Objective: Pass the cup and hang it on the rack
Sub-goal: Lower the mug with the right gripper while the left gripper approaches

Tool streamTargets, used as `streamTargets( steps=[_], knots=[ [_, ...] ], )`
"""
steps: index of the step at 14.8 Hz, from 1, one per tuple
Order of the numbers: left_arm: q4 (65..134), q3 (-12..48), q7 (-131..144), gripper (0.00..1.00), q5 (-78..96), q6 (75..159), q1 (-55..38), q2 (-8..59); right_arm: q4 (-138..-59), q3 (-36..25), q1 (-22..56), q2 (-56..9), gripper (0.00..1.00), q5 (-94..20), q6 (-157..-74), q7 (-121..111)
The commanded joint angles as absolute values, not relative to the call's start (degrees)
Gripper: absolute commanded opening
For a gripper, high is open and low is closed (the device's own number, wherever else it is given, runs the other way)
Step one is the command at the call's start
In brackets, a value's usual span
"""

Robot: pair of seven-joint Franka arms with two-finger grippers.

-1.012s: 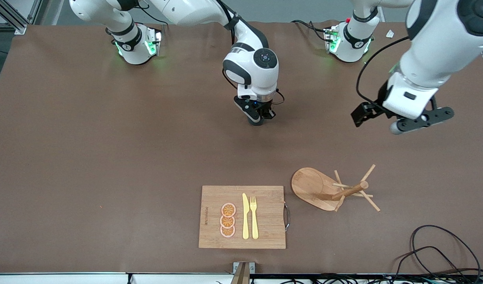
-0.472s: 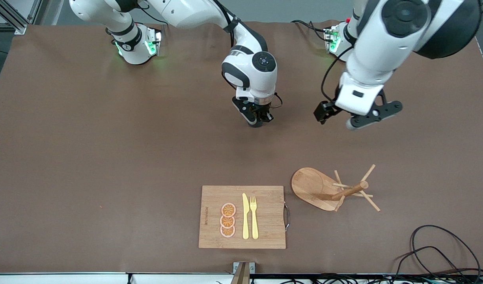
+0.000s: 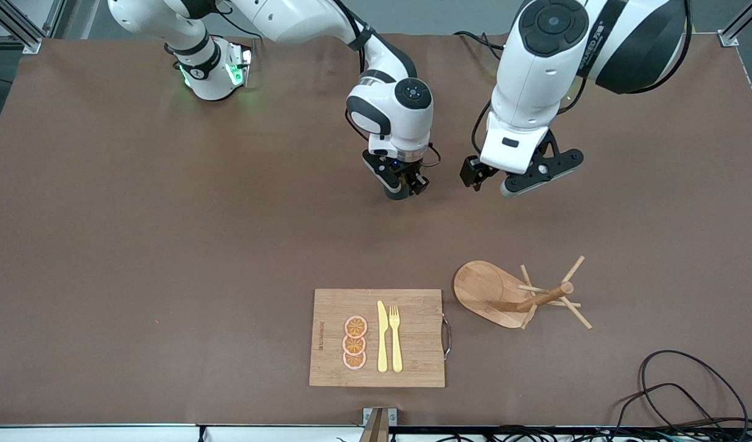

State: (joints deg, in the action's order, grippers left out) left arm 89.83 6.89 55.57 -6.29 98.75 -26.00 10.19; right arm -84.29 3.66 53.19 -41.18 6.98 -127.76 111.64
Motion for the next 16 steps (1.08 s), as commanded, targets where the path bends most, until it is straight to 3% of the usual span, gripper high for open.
streamTargets(
  steps=[1,8,11,16],
  knots=[
    [88.9,6.9,57.5,1.0,-7.4,99.1,-26.6,10.9,-83.9,4.1,51.8,-39.6,1.0,8.6,-126.7,111.2],
    [88.9,6.9,61.3,1.0,-7.6,99.8,-29.4,11.5,-86.7,4.4,44.2,-27.1,1.0,7.8,-110.8,90.4],
    [90.2,6.9,61.6,1.0,-7.6,102.3,-31.0,11.5,-94.5,4.5,37.8,-17.8,1.0,7.8,-108.7,74.4],
    [91.0,7.1,69.6,1.0,-14.6,103.5,-38.0,13.1,-100.6,4.3,26.8,-7.3,1.0,7.8,-104.9,47.2]
  ],
)
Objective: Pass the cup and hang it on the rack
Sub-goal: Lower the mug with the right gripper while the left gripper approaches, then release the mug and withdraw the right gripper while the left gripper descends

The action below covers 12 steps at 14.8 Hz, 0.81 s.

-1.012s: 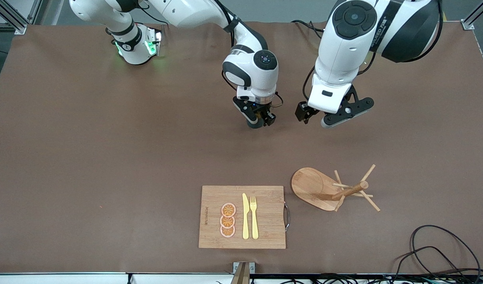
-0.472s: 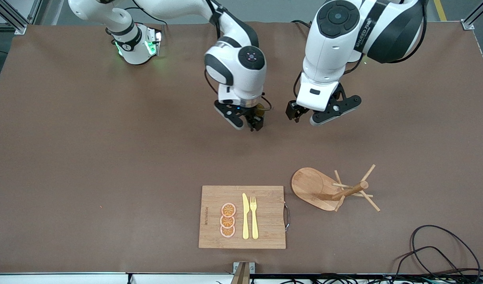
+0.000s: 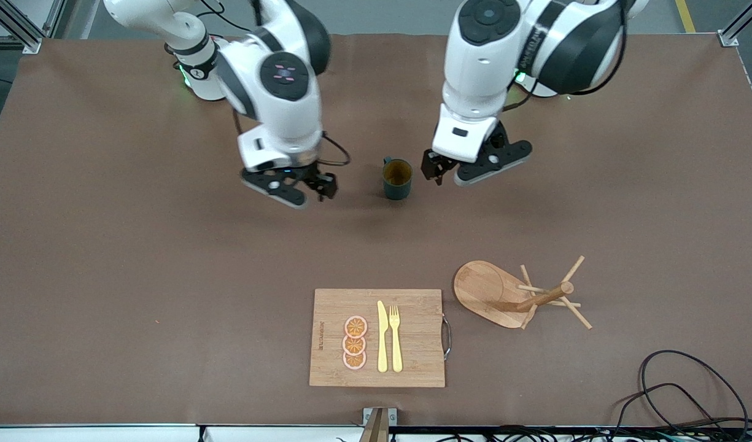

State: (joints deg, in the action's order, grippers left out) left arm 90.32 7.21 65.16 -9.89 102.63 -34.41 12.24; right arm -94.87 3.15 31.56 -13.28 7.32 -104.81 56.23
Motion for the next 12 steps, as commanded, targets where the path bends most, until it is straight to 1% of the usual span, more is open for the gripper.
streamTargets(
  steps=[1,5,9,12],
  knots=[
    [91.6,7.1,72.2,1.0,-16.1,104.1,-39.9,13.6,-100.6,4.3,24.4,-6.0,1.0,7.8,-103.3,42.6],
    [92.1,7.2,83.3,1.0,-24.4,104.7,-47.4,17.3,-100.5,4.3,12.9,-0.2,1.0,7.8,-98.6,22.0],
    [93.2,7.3,96.1,1.0,-32.1,104.6,-54.6,22.1,-100.4,4.1,4.9,3.0,1.0,6.8,-97.7,7.3],
    [93.9,7.3,105.7,1.0,-36.9,104.7,-58.3,26.3,-100.2,3.8,-2.5,3.9,1.0,4.0,-97.7,-3.4]
  ],
)
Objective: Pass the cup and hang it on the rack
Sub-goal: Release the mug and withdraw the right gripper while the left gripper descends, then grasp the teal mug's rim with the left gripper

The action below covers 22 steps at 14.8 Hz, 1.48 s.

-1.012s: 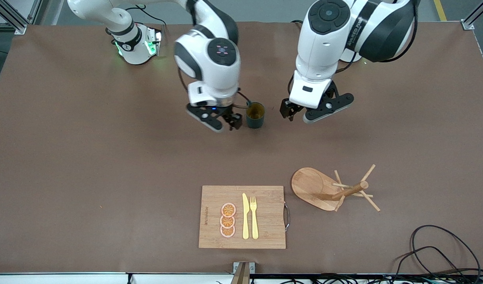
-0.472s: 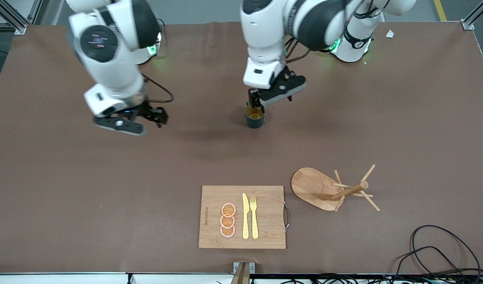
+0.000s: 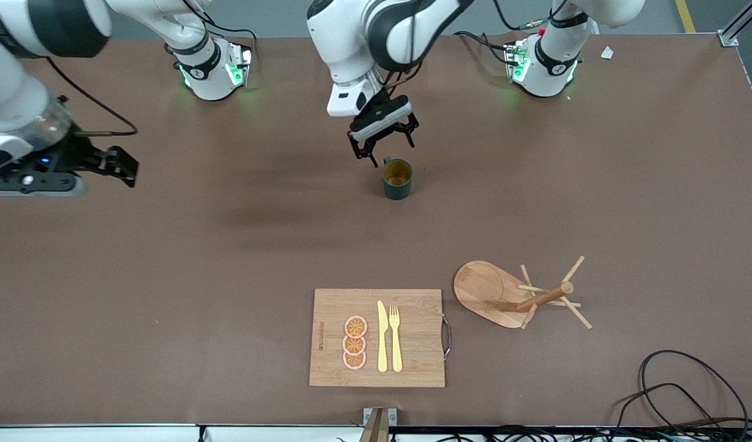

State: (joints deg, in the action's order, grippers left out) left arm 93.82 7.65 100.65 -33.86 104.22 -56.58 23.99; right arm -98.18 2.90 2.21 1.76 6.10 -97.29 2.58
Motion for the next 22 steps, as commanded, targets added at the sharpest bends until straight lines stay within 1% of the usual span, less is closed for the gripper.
streamTargets(
  steps=[1,5,8,11,15,19,22],
  knots=[
    [93.9,7.3,108.2,1.0,-38.3,104.6,-59.5,27.7,-100.2,3.4,-4.5,4.0,1.0,4.0,-97.7,-6.6],
    [94.0,7.2,115.8,1.0,-42.4,104.6,-63.4,33.5,-99.1,3.3,-10.6,4.0,1.0,3.7,-97.7,-12.7],
    [94.2,7.3,121.4,1.0,-47.4,104.4,-64.9,38.4,-98.4,3.3,-11.5,3.9,1.0,3.7,-97.7,-14.6],
    [94.0,7.3,125.2,1.0,-51.1,104.7,-65.4,41.8,-98.3,3.3,-11.4,3.9,1.0,2.9,-97.6,-14.8],
    [93.9,7.3,127.9,1.0,-51.7,105.5,-65.6,43.3,-98.3,3.3,-11.5,3.9,1.0,2.7,-97.6,-14.9],
    [93.7,7.4,128.3,1.0,-51.9,105.5,-65.7,43.3,-98.3,3.3,-11.5,3.8,1.0,2.7,-97.7,-15.6],
    [93.3,7.4,128.1,1.0,-51.7,103.6,-67.5,42.6,-98.2,3.3,-11.5,3.8,1.0,2.7,-97.7,-15.6]
  ],
)
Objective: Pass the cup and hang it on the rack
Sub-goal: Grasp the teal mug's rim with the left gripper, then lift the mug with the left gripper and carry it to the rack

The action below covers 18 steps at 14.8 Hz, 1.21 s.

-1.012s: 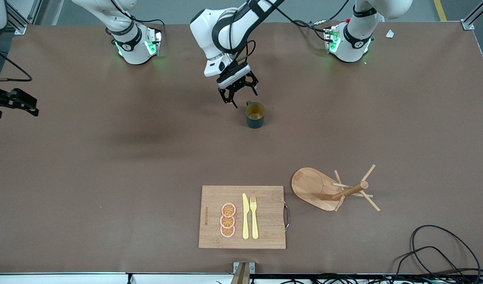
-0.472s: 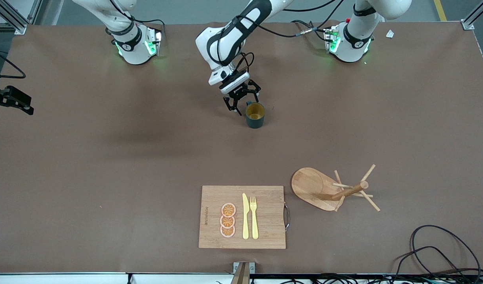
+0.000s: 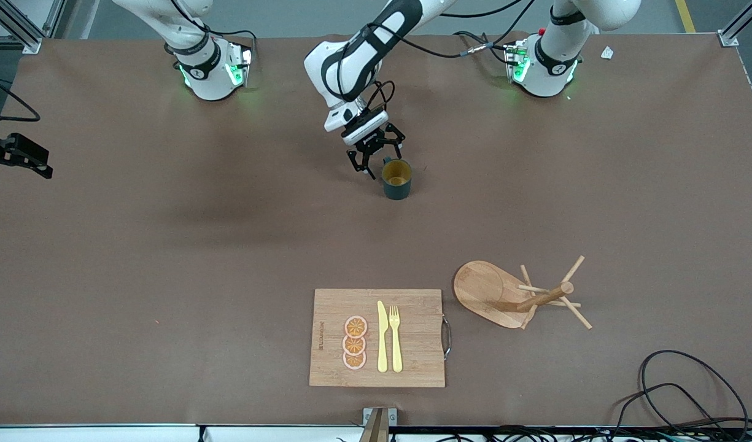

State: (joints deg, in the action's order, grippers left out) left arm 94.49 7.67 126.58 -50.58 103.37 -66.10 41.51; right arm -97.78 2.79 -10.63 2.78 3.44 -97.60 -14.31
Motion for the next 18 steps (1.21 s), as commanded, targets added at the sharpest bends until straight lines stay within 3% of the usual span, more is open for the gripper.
streamTargets(
  steps=[1,13,15,18],
  knots=[
    [93.3,7.4,128.1,1.0,-51.6,102.9,-67.8,42.5,-98.2,3.3,-11.5,3.8,1.0,2.7,-97.6,-15.6],
    [94.0,7.2,132.6,0.98,-55.0,103.2,-68.2,46.8,-97.8,3.3,-11.5,3.6,1.0,1.0,-97.6,-15.3],
    [93.9,7.2,132.6,0.85,-54.9,103.4,-68.2,46.8,-97.8,3.3,-11.6,3.7,1.0,-1.1,-96.8,-13.5],
    [93.8,7.2,132.7,0.42,-54.8,104.0,-68.1,47.1,-96.2,3.8,-11.0,3.6,1.0,-1.2,-93.8,-5.4]
  ],
)
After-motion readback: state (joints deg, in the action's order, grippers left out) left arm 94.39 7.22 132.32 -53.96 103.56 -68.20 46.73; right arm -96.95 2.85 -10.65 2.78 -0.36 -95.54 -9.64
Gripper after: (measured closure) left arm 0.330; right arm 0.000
